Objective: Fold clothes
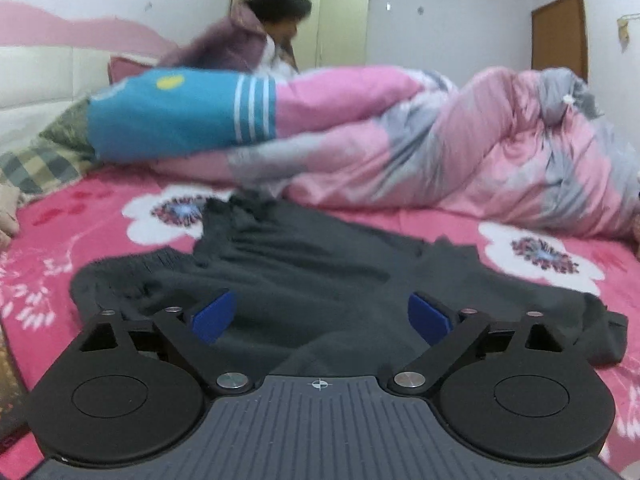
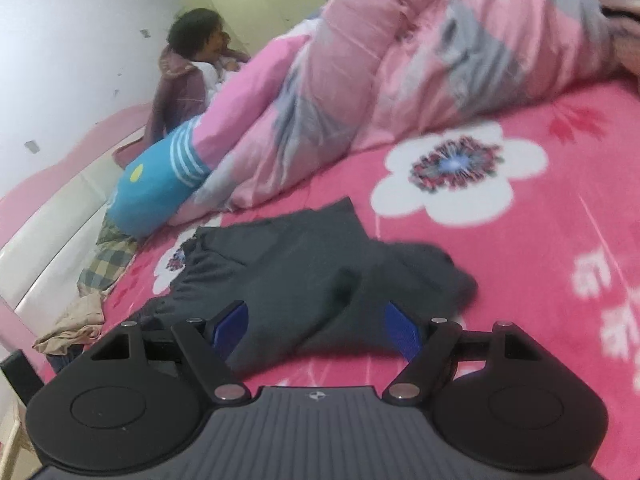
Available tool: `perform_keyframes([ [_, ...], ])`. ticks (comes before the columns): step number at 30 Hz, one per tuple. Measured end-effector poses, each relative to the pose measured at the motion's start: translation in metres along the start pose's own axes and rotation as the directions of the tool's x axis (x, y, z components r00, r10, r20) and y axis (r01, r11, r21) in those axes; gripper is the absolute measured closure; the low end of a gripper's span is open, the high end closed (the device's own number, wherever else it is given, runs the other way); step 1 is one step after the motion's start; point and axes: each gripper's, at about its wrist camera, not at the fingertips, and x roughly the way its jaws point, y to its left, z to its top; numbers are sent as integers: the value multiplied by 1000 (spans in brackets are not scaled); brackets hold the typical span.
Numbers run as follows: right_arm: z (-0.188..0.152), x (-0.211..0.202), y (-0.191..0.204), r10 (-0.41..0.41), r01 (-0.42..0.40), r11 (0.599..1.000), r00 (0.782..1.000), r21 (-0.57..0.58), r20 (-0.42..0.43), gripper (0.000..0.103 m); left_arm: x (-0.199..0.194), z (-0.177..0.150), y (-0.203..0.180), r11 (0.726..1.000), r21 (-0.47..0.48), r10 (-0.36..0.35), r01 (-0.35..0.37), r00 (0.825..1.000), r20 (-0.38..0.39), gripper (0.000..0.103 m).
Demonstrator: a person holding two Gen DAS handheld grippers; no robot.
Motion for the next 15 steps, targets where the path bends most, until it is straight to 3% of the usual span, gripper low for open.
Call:
perform_keyframes([
  [5,29,50,13,6,-7,997,1000,-77,-18,29,26,-10,-1,1000,-6,-6,5,992,-127,46],
  [9,56,122,35,-45,36,990,997,-138,-64,32,27,-20,-1,1000,-6,-19,19,983,-183,51],
  [15,78,217,58,-147,115,972,978,-205,-148,32,28,-25,-2,999,26,-18,24,978,-207,50],
])
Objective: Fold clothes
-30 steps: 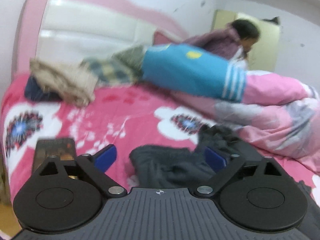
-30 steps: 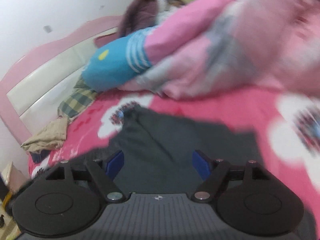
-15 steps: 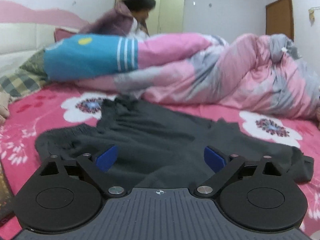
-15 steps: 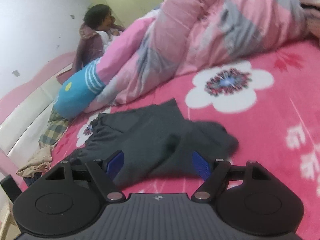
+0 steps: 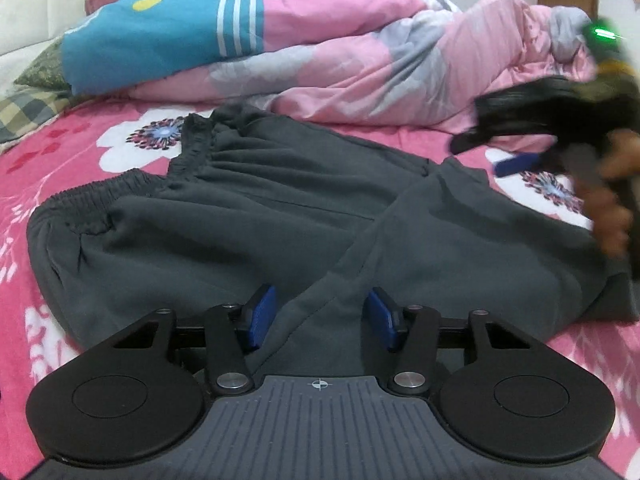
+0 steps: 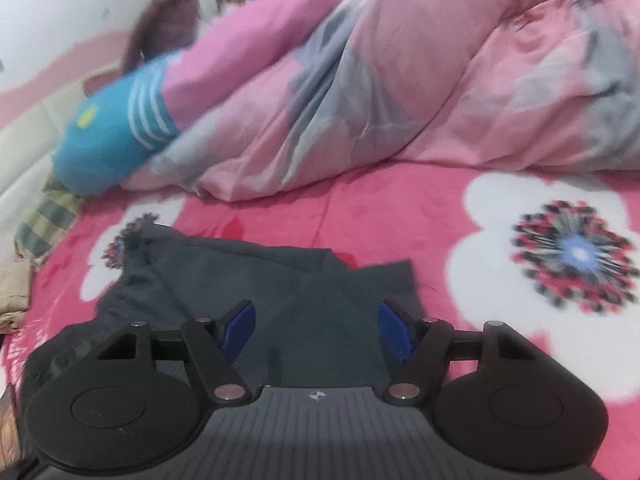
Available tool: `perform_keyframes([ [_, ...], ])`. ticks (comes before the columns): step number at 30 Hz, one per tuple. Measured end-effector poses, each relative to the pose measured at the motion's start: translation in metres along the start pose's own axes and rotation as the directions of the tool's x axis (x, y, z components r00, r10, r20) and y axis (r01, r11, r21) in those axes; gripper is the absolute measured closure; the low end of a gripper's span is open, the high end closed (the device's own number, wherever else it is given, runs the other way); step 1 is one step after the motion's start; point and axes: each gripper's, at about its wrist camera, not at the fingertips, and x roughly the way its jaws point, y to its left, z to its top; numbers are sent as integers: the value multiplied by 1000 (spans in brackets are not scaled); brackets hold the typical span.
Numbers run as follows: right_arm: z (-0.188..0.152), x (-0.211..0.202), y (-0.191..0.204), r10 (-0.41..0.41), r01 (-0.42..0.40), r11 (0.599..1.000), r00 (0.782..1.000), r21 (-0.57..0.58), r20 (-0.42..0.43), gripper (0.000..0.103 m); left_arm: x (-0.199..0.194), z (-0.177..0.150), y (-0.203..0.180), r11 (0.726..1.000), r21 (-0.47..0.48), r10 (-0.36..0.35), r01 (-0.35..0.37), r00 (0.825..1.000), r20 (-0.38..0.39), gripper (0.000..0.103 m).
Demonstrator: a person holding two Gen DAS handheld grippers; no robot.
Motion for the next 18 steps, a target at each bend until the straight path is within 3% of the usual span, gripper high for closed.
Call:
perform_keyframes([
  [2,1,19,6,-45,43,998,998,-40,-35,34,1,-1,-2,1000,22,5,-5,1000,3,50],
  [4,0,29,9,-67,63,996,996,-59,-62,88,0,-2,-3,999,31,6,-6,1000,8,50],
  [5,-3,29,8,-63,59,997,996,-53,-70,94,-1,-2,-3,999,35,5,-5,1000,11,52],
  [10,-27,-31,20,-17,25,997,995,-75,102,100,-3,-2,-3,997,76,-8,6,1000,27,63],
  [15,-48,-90,25,15,-1,998,979,-65,204,102,-8,-4,0,997,66,-43,40,998,44,84],
  [18,-58,-125,24,37,-27,999,966,-40,255,102,-19,-6,9,996,46,-82,79,995,54,91],
])
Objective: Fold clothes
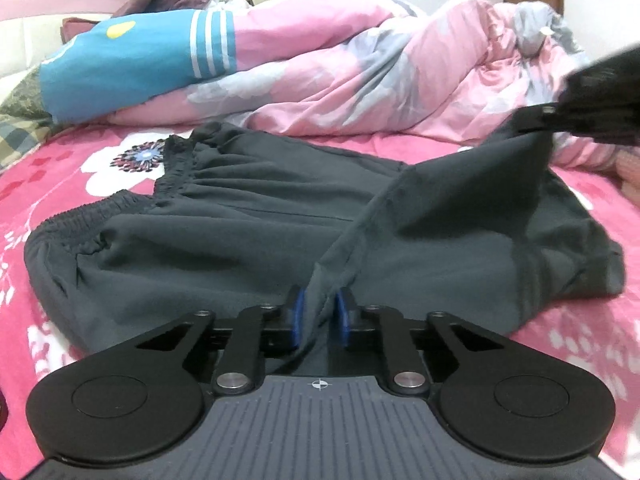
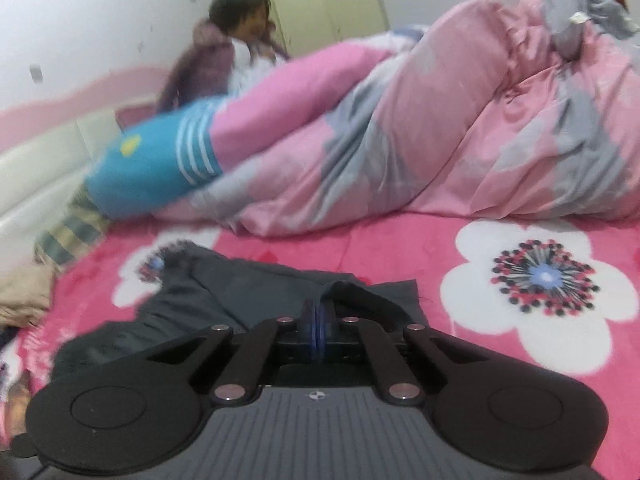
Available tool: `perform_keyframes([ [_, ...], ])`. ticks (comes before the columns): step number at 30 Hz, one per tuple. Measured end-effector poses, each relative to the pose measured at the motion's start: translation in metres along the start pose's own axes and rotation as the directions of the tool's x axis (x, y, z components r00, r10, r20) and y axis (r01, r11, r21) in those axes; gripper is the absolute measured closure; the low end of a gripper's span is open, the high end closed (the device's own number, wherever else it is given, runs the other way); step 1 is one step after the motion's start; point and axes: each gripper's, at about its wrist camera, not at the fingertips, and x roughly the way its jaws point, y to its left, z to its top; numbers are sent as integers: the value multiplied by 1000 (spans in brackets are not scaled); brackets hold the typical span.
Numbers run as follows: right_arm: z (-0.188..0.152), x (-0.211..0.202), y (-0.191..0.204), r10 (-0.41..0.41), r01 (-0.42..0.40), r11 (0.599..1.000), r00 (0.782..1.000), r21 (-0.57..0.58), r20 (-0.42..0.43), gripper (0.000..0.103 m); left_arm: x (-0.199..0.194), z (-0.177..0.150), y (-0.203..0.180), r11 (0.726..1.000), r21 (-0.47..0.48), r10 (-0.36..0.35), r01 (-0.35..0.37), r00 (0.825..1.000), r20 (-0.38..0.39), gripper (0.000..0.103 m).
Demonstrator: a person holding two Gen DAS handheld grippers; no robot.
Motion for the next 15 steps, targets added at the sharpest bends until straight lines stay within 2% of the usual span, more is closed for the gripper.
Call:
perform_keyframes([
  [3,-9,-45,-1,19,-20,999,999,28,52,102,-23,-4,11,999,-30,-39,40,999,36,92],
  [8,-40,-114,-7,35,-41,997,995,65,93,102,-72,-16,26,988,-62,-132,139,985,112,92],
  [11,-67,-150,-13,35,-43,994,996,101,81,102,-89,-28,31,984,-65,-158,165,983,96,92],
  [15,-101,-189,-23,-7,-4,987,998,158,69,102,-105,-42,37,978,-78,-188,193,980,62,91],
])
